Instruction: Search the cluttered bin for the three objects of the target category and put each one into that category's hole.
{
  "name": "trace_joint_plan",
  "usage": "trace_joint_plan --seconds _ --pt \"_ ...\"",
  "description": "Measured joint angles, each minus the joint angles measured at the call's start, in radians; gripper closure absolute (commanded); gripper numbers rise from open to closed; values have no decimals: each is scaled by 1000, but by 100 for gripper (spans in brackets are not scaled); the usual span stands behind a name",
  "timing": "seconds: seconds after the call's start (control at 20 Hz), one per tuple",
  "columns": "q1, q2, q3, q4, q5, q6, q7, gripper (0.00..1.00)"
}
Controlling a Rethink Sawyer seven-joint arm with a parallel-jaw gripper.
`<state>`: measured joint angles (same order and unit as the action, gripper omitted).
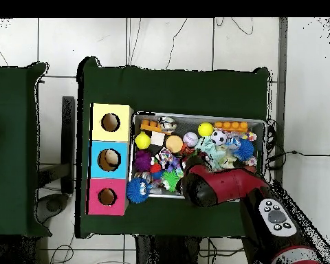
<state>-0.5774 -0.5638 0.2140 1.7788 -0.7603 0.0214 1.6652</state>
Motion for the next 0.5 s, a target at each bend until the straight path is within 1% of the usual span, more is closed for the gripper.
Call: trace_joint_plan --seconds 0.25,0.5 --pt "-6 13 22 -6 0 -29 0 0" --pt "-12 13 51 -6 0 -29 0 0"
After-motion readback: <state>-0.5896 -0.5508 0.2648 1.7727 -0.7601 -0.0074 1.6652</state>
